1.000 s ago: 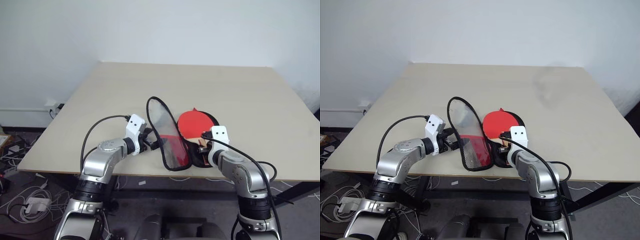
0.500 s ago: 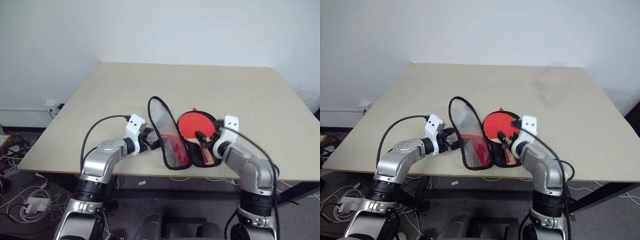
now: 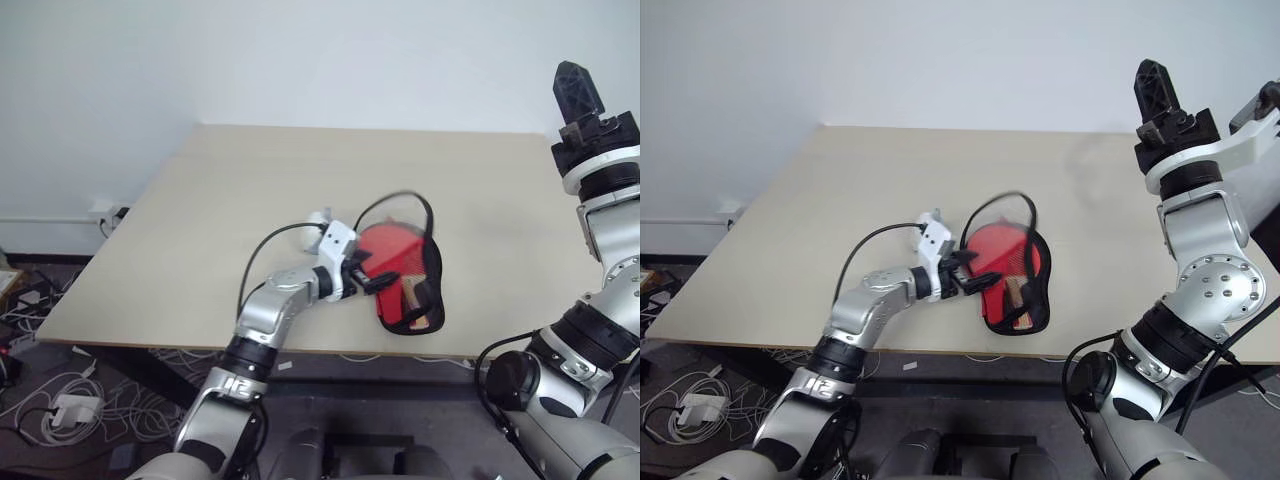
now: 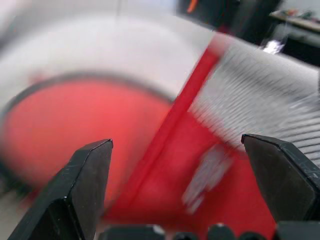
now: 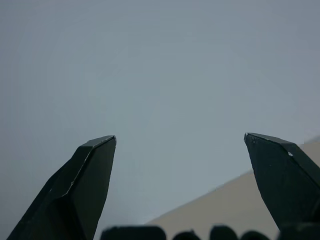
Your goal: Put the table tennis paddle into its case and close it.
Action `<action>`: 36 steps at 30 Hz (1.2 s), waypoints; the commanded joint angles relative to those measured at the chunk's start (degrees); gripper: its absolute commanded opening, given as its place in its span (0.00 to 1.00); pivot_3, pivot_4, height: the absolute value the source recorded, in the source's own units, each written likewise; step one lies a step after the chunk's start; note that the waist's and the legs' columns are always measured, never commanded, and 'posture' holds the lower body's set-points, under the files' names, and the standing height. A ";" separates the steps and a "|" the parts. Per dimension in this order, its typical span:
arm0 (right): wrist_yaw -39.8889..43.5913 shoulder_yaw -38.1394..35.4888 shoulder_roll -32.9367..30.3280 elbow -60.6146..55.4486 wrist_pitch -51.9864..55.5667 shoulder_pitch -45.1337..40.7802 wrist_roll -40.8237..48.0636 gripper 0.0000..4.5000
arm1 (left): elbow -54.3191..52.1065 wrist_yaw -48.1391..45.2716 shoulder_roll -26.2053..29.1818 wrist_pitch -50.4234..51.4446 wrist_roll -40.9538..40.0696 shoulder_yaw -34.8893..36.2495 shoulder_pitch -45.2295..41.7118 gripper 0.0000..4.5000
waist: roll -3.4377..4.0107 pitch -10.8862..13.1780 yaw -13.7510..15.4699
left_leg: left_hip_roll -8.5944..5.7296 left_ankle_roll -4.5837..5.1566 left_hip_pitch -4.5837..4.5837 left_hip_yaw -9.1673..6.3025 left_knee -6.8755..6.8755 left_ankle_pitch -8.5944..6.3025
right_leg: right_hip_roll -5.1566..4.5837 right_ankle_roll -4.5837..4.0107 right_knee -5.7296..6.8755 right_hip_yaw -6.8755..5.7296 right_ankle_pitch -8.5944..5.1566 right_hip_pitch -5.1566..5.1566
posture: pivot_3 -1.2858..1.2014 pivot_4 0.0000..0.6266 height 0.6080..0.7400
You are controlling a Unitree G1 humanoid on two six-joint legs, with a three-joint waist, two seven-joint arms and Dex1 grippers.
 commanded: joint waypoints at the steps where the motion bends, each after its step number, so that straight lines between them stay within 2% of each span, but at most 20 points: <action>1: -1.16 6.11 0.16 -2.24 -1.91 2.59 -1.55 0.99 | 6.01 3.58 -4.07 -1.46 0.41 2.21 -5.87 1.00 | 0.01 0.00 0.01 | 0.00 0.02 0.00 0.00 0.00 0.01 | 0.00 0.00 0.01 0.00 0.00 0.00 | 0.52 0.00 0.81; 6: -1.47 11.16 0.05 -3.48 -3.57 6.71 -2.91 0.99 | 3.58 3.91 -4.60 5.63 -4.24 6.76 -6.60 1.00 | 0.03 0.01 -0.26 | 0.04 0.04 -0.02 0.01 0.00 0.00 | 0.01 0.00 0.01 0.05 0.00 -0.05 | 0.52 0.00 0.81; 8: -1.58 12.44 0.49 -2.96 -3.29 8.77 -2.55 0.99 | -2.93 6.14 -3.43 14.99 -8.27 9.87 -4.86 1.00 | 0.03 0.01 -0.27 | 0.05 0.04 -0.02 0.00 0.01 0.00 | 0.02 0.00 0.02 0.05 0.00 -0.05 | 0.52 0.00 0.81; 12: -0.49 16.45 -0.18 -2.90 -2.29 11.75 -3.13 0.99 | -12.70 11.09 -0.71 28.95 -11.20 12.47 -1.64 1.00 | 0.03 0.01 -0.24 | 0.05 0.05 -0.02 -0.06 0.06 0.00 | 0.00 0.00 0.02 0.02 0.00 0.00 | 0.52 0.00 0.81; 18: 4.19 26.26 -5.72 3.30 -0.12 17.63 -10.18 0.99 | -16.45 17.81 -1.63 44.40 -14.23 17.93 -0.49 1.00 | -0.01 -0.01 0.09 | -0.01 0.05 0.00 -0.20 0.12 0.00 | 0.00 0.00 -0.06 -0.14 0.00 0.04 | 0.52 0.00 0.81; 22: 10.53 28.56 -9.22 6.77 -2.66 21.63 -12.33 0.99 | -15.62 21.50 -3.50 46.87 -13.35 19.44 0.54 1.00 | 0.00 0.00 0.05 | -0.05 0.04 -0.01 -0.20 0.13 0.00 | -0.02 0.00 -0.05 -0.12 0.00 0.09 | 0.52 0.00 0.81; 28: 19.07 31.21 -11.15 6.93 -10.04 26.80 -16.12 0.99 | -12.36 25.21 -6.03 45.90 -12.44 20.54 0.58 1.00 | -0.02 0.00 0.05 | -0.04 0.03 0.00 -0.19 0.11 0.00 | 0.00 0.00 -0.06 -0.10 0.00 0.08 | 0.52 0.00 0.81; 36: 18.18 30.99 -9.48 10.95 -16.86 29.00 -22.12 0.99 | -5.68 25.66 -7.74 42.87 -13.03 21.89 -1.78 1.00 | -0.02 0.00 0.26 | -0.07 0.03 0.06 -0.29 0.19 0.00 | -0.02 -0.01 -0.08 -0.20 0.00 0.15 | 0.52 0.00 0.81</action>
